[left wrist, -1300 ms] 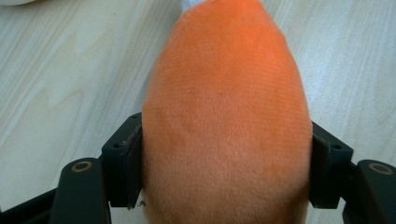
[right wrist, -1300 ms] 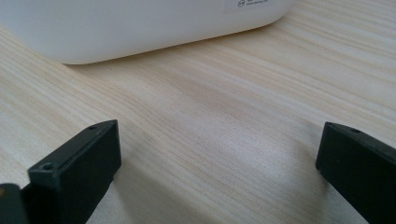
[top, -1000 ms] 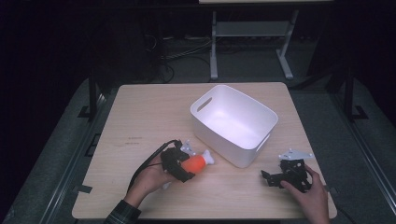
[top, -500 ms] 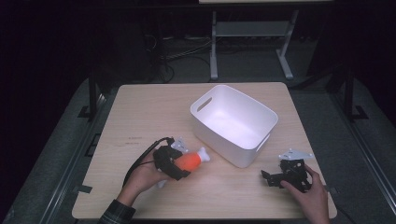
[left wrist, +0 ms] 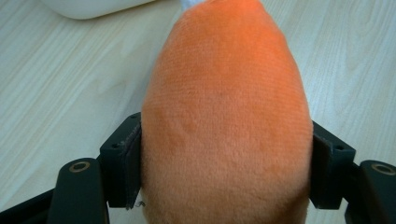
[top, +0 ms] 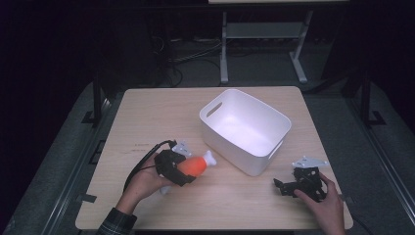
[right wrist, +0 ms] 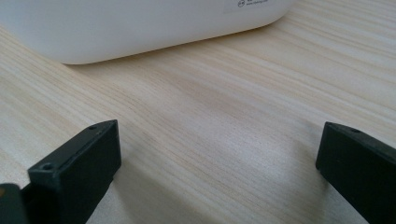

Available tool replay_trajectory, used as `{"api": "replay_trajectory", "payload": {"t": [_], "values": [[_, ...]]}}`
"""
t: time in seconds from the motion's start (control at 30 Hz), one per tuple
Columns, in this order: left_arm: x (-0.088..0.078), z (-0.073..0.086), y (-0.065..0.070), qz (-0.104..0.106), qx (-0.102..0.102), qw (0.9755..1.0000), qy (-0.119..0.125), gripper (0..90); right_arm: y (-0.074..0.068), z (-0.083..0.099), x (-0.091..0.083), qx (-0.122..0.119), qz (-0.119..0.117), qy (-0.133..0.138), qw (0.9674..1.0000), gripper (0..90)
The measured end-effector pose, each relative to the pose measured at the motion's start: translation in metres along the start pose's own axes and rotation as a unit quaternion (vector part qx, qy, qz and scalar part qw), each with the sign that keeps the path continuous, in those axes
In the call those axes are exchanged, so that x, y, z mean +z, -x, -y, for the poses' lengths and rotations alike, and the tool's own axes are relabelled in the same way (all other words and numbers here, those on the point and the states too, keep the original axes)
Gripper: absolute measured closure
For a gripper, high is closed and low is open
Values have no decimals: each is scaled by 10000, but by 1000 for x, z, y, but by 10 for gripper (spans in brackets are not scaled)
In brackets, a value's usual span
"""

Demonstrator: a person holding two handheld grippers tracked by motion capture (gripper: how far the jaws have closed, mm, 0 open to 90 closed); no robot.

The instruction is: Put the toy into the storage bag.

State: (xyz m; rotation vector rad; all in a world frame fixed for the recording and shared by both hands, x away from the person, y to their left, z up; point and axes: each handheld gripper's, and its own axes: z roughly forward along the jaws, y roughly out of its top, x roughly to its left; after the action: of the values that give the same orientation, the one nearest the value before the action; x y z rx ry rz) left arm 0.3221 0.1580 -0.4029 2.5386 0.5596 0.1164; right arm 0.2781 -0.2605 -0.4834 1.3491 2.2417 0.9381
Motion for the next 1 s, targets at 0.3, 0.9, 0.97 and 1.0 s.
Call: {"api": "replay_trajectory", "payload": {"t": [0.3,0.9,0.97,1.0], "values": [[-8,-3,-2,0,-18,10000,82,266,0,0,0,-3,-1,0,10000,0],[-23,-8,-9,-22,-57,9998,194,261,0,0,0,-2,0,-1,10000,0],[-25,-9,-10,-54,-50,9997,214,261,0,0,0,-1,-1,0,10000,0],[-27,-10,-11,-64,-52,9997,230,260,0,0,0,-3,1,0,10000,0]]}}
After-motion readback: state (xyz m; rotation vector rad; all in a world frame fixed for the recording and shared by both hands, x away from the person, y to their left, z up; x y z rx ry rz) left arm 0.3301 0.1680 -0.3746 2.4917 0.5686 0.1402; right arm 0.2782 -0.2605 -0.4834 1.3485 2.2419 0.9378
